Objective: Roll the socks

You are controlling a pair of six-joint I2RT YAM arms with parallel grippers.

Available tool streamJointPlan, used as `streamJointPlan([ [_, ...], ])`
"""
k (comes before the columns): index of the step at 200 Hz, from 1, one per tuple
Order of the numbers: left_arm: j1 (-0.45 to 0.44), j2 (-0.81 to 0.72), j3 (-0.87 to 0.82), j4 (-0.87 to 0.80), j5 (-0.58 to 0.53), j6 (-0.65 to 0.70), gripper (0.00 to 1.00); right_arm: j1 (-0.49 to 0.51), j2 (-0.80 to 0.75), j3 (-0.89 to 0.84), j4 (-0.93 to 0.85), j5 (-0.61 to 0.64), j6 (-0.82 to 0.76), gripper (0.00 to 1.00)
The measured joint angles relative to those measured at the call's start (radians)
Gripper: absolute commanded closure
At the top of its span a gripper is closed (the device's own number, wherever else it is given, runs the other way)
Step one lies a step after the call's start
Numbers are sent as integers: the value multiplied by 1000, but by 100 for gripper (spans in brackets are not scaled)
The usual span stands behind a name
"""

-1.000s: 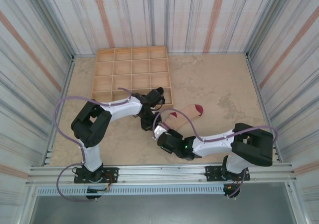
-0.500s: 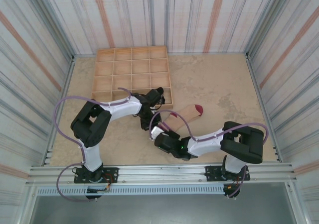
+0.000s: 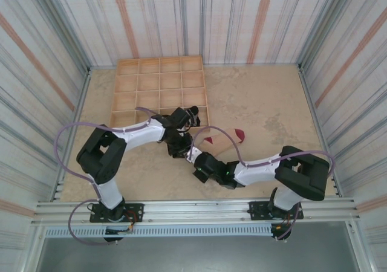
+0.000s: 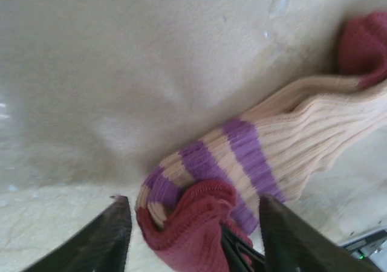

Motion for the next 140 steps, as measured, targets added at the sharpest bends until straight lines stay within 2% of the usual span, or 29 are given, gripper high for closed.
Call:
streamJointPlan([
  [15,2,-28,-20,10,-21,-8,27,-52,-27,-19,30,-77,31,100],
  [34,2,-69,-52,24,-50,-11,25,-108,-43,-36,55,-164,71,100],
  [84,-5,-219,-100,93,-66,-21,26,-235,-25,-82,105,-393,195,100],
  [140,-11,-237,-136,124,-93,-36,30,-356,-10,-156,241,-605,367,100],
])
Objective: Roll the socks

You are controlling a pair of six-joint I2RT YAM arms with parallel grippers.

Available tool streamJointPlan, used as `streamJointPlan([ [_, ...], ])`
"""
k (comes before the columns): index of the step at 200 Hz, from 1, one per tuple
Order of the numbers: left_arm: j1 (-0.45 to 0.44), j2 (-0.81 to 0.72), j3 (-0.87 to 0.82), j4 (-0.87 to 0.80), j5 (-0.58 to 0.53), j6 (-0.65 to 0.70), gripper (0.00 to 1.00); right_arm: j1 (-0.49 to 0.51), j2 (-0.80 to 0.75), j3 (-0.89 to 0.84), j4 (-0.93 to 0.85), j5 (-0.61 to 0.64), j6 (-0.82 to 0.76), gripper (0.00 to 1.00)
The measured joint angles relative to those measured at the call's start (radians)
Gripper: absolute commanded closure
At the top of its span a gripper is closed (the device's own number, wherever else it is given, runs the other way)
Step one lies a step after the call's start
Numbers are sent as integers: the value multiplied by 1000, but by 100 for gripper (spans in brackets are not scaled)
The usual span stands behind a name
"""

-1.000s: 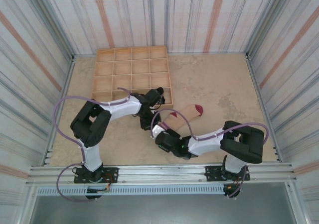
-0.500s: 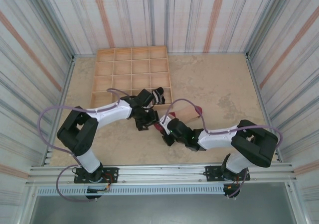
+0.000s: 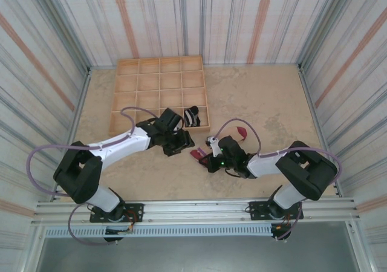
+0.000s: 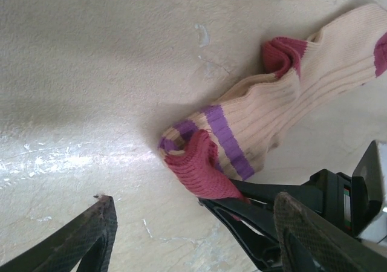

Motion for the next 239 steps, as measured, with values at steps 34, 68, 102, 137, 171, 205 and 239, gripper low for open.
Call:
streamJointPlan([
  [34,-41,0,-22,35,-35,-11,33,-87,1,-70,99,-123,125,100],
  [68,-70,0,-61,80,-58,-26,35,-192,29,-98,152,-259,237,100],
  [102,-77,0,-62,103,-68,-33,35,-226,32,-98,132,-310,309,100],
  [137,-99,2,-62,112,-77,-34,37,-267,0,-109,84,-333,379,100],
  [171,-128,32,-61,127,-81,-38,46,-310,10,-111,72,-374,441,100],
  [205,-165,89,-56,178,-86,-42,48,-361,124,-112,197,-486,519,100],
  [239,-198,143,-52,260,-93,-44,51,-379,171,-131,302,-520,574,100],
])
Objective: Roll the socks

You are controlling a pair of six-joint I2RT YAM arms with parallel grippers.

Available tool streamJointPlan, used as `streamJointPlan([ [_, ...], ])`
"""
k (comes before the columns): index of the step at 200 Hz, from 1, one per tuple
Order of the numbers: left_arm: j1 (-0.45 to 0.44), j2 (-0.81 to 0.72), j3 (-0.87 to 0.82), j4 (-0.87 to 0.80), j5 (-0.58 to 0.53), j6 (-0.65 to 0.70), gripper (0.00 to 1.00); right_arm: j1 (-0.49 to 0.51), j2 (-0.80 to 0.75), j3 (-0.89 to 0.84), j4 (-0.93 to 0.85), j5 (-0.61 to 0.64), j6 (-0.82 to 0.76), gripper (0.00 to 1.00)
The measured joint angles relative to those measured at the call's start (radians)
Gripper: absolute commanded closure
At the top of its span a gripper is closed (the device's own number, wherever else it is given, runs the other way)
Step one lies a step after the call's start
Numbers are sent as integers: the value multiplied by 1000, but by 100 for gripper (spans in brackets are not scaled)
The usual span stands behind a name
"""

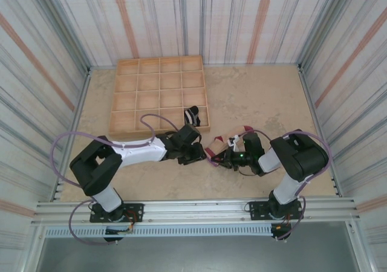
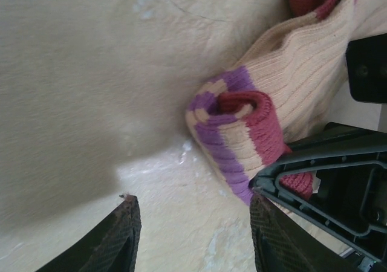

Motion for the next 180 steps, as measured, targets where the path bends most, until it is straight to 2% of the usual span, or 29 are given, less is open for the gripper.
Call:
streamJointPlan([
  [71,-8,84,1,163,-30,-26,57,-29,-2,2,-15,-7,27,100],
  [167,-8,169,56,220,-44,-87,67,-63,37,0,70,-24,76,100],
  [180,-8,174,62,217,-45,-98,73,-64,41,0,78,-27,76,100],
])
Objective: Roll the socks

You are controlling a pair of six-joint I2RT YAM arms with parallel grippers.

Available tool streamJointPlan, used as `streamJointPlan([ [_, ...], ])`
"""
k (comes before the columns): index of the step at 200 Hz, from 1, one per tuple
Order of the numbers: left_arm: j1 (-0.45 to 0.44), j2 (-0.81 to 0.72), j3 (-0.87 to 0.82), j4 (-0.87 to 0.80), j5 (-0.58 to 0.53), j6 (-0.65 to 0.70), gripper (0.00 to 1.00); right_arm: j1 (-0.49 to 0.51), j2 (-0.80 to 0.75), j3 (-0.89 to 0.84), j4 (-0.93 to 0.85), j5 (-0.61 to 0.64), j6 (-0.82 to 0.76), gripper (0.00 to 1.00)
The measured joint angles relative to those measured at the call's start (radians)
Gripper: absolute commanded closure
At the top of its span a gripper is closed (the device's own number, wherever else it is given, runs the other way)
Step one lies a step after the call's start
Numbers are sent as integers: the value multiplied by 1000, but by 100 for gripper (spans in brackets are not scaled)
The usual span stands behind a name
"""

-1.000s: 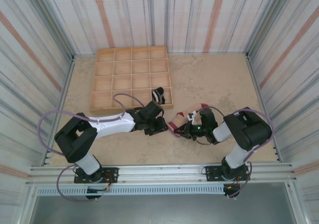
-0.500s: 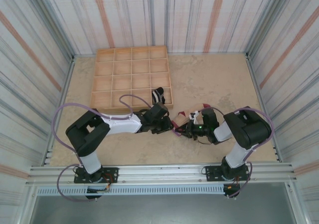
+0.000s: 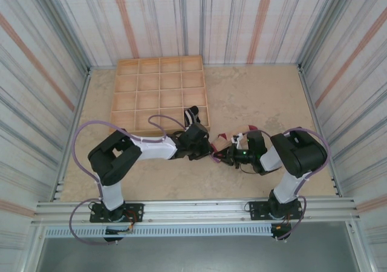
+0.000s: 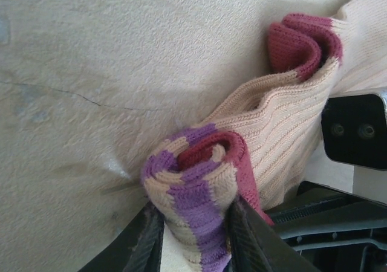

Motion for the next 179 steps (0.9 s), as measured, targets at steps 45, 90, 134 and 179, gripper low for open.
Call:
streamJointPlan([
  [45,11,21,60,-75,1,-20,95,-6,23,-1,44,-17,11,81],
  [90,31,44,127,-170,32,0,100,-6,-39,19,-71,-17,-14,58],
  [134,42,38,176,-316,23,51,100,-6,-272,89,-509,60,-167,48],
  [179,68,11,187,-452,19,93,100,84,-514,232,-927,265,-415,43],
])
